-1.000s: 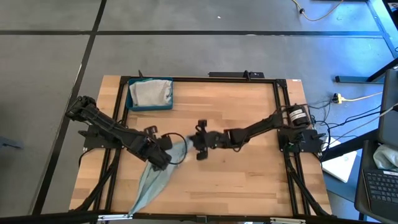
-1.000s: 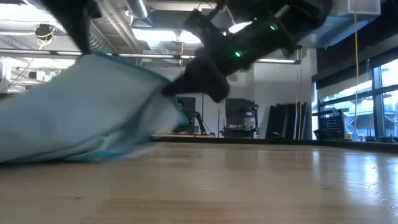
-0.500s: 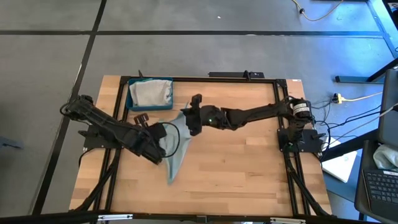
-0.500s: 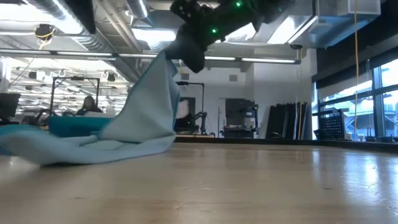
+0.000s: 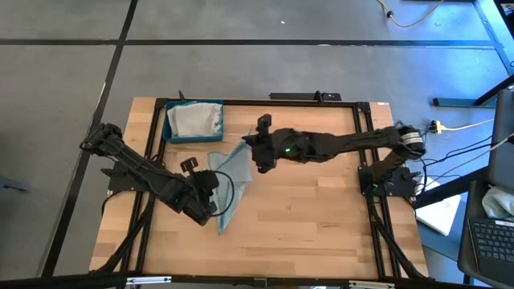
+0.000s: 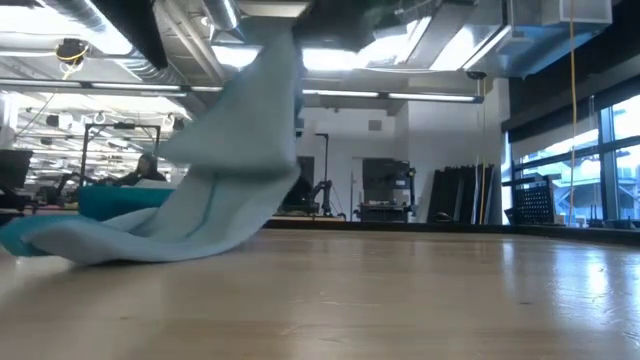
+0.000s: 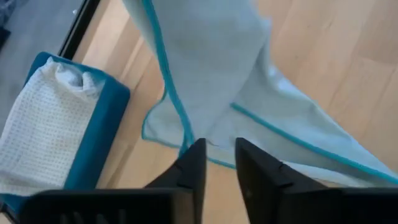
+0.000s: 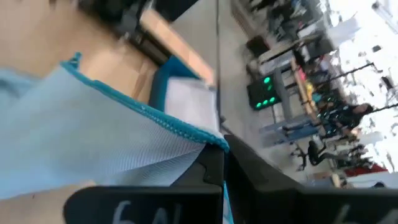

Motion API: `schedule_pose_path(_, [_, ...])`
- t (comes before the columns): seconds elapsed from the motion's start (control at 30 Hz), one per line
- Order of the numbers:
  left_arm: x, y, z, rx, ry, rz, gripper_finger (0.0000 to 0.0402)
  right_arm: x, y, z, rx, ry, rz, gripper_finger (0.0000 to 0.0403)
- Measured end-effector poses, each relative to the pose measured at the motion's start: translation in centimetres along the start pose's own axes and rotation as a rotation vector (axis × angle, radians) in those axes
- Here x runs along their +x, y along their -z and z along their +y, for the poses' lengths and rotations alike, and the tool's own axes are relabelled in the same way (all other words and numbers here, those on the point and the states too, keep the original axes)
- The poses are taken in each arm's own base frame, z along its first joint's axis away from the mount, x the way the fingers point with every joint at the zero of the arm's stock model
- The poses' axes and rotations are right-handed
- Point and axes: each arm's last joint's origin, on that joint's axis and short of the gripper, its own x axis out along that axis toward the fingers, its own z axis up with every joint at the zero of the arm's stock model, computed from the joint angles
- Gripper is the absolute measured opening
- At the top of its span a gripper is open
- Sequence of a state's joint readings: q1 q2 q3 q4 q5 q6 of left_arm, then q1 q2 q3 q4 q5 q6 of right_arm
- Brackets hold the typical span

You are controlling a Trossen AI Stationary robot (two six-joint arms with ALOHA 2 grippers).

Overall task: Fold microfiber towels
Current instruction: Fold the light blue towel

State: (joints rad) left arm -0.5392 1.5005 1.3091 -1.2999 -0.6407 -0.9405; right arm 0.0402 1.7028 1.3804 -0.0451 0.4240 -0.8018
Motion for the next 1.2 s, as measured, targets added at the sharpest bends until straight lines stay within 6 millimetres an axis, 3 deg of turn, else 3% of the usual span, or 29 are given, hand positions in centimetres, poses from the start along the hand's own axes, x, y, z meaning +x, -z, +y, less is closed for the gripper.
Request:
schedule_pose_path(0.2, [1.8,0.6,-1.6,-0.038,0.053,-0.102,0.014,-3.8,-1.3,-2.5,0.068,0.0,-0.115,0.0006])
schedule_pose_path(0.43, [3.5,1.6,-2.3,-0.014,0.062,-0.136,0.0184,-4.5,-1.0,-2.2,0.062,-0.054,-0.073,0.0005])
schedule_pose_path(0.9, [7.7,2.6,-3.1,-0.08,0.077,-0.295,0.0193,-5.4,-1.4,-1.8,0.042,-0.084,-0.078,0.0006])
schedule_pose_path(1.2, [8.6,3.5,-3.0,-0.127,0.113,-0.328,0.0193,-6.5,-1.7,-1.4,0.025,-0.128,-0.083,0.0006])
